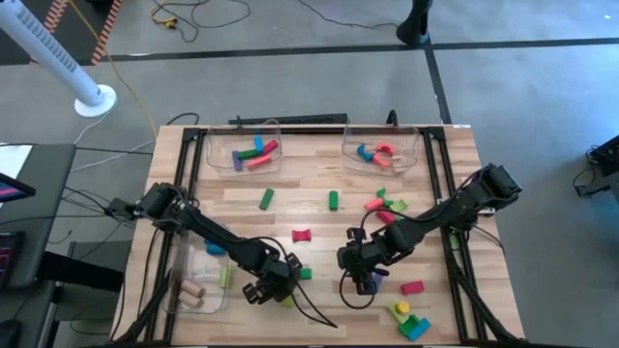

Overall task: Sort blocks by size
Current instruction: Put the light green rectangular block into the top left transparent bin

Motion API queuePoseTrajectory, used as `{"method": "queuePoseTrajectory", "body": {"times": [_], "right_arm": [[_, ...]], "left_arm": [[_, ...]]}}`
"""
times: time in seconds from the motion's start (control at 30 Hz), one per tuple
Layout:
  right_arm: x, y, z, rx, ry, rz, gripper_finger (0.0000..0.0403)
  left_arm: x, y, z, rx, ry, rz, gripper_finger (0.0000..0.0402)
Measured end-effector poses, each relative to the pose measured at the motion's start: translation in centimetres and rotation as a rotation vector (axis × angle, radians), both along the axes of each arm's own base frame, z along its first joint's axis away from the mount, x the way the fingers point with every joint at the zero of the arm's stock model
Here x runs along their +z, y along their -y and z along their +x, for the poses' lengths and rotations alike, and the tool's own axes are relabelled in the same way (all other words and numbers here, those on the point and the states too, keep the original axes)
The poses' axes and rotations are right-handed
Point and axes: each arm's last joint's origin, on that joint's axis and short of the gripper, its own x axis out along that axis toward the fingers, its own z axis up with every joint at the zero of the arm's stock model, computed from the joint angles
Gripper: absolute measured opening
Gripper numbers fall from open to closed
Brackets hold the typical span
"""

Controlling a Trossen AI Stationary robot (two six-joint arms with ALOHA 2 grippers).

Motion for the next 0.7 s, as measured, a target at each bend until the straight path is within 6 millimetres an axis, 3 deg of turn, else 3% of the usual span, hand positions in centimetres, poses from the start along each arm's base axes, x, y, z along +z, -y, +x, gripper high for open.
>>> {"method": "queuePoseTrajectory", "body": {"times": [0.33,0.57,0.7], "right_arm": [[0.0,0.0,0.0,-0.001,-0.001,0.0,0.024],[0.0,0.1,0.0,-0.003,0.0,-0.003,0.024],[0.0,0.1,0.1,-0.013,0.009,-0.024,0.024]], "left_arm": [[0.1,-0.1,0.0,0.004,0.006,0.001,0.0094],[0.4,-0.7,-0.4,0.045,-0.037,0.025,0.0094],[2.2,-1.9,-0.8,0.095,-0.036,0.022,0.0094]]}}
